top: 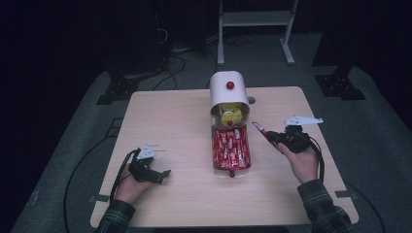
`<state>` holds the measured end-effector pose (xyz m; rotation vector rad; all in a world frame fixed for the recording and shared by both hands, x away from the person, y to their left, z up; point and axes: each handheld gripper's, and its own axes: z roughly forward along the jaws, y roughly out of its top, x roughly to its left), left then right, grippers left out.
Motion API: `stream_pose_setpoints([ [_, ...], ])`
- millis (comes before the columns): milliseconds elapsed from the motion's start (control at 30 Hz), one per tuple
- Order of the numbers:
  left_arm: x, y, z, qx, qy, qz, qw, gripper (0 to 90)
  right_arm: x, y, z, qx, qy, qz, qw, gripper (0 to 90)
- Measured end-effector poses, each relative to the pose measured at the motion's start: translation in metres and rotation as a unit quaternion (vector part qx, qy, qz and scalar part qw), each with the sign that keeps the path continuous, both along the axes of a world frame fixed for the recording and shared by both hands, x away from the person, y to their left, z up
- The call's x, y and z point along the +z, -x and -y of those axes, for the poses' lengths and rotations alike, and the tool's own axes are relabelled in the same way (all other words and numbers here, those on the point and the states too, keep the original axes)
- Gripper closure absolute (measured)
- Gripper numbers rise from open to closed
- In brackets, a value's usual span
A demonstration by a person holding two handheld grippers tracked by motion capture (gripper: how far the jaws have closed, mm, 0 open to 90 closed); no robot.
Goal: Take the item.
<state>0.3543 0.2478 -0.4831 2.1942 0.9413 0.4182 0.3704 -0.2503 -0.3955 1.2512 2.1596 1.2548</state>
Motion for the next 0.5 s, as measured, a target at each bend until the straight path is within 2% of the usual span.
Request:
stream_pose_setpoints([
  [333,0.000,0.000,0.000,0.000,0.000,0.000,1.0000,0.0,-0.005,-0.005,0.011,-0.018,0.000,-0.006,0.9998,86.2],
  [500,0.000,0.000,0.000,0.000,0.000,0.000,1.0000,0.0,-0.015,-0.010,0.015,-0.029,0.005,-0.017,0.9994,86.2],
])
